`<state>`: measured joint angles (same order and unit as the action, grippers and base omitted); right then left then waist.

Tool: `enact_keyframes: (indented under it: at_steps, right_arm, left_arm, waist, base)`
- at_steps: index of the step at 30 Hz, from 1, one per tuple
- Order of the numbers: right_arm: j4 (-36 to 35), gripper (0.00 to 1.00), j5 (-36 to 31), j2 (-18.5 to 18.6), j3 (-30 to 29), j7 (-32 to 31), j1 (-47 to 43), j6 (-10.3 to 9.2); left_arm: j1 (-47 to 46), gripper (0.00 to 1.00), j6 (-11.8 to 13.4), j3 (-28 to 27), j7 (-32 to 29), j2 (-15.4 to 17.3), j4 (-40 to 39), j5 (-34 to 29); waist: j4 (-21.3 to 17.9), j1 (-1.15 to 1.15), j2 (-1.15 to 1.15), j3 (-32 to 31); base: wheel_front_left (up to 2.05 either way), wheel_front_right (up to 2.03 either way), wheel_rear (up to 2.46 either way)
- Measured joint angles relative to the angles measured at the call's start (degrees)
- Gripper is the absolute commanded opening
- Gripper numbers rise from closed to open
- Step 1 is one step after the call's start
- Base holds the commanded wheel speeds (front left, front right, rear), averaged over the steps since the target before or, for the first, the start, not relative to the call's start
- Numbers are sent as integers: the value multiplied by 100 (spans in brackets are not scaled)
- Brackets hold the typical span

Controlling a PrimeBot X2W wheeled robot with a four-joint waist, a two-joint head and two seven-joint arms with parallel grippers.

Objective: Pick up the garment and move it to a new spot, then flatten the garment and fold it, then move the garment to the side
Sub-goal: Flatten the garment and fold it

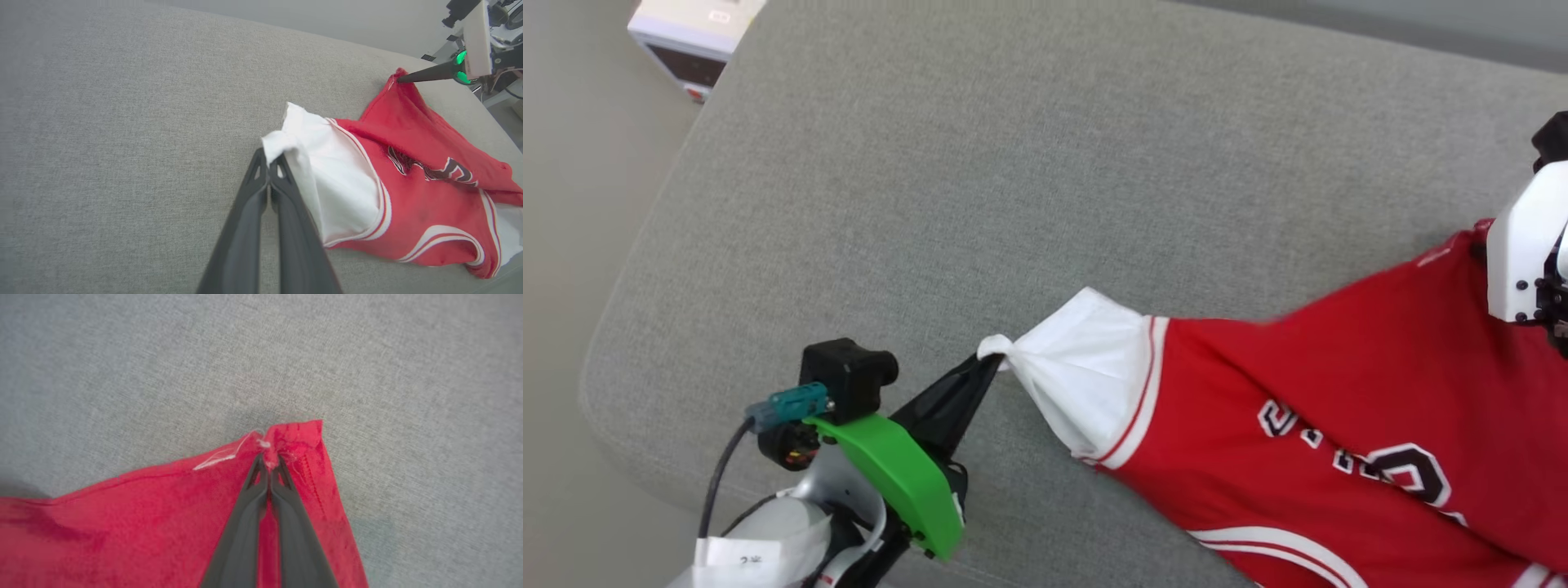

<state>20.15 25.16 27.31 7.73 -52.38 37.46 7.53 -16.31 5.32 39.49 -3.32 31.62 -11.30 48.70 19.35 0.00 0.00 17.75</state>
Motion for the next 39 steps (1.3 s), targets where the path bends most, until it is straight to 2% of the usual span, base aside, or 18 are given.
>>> enact_keyframes:
  at_steps: [9,18,28,39]
  right_arm:
    - [-110,0,182,32,-66,1054,-5,1]
    - [-758,0,386,33,-205,1749,-149,1]
    - [-1749,0,346,1,-393,1987,-151,4]
    - [-2865,0,269,-181,-964,1916,-367,7]
  left_arm:
    - [119,0,223,-441,60,392,-197,79]
    - [-50,0,421,-1057,160,784,-512,88]
    - [-853,0,538,-1750,241,1063,-667,87]
    - [-1218,0,710,-2210,321,1488,-1125,-55]
  waist:
    - [-345,0,0,-610]
    - [-873,0,0,-1107]
    - [-1493,0,0,-1436]
    - [-1906,0,0,-1649]
  base:
    - [0,0,0]
    - [0,0,0]
    - [0,0,0]
    - [0,0,0]
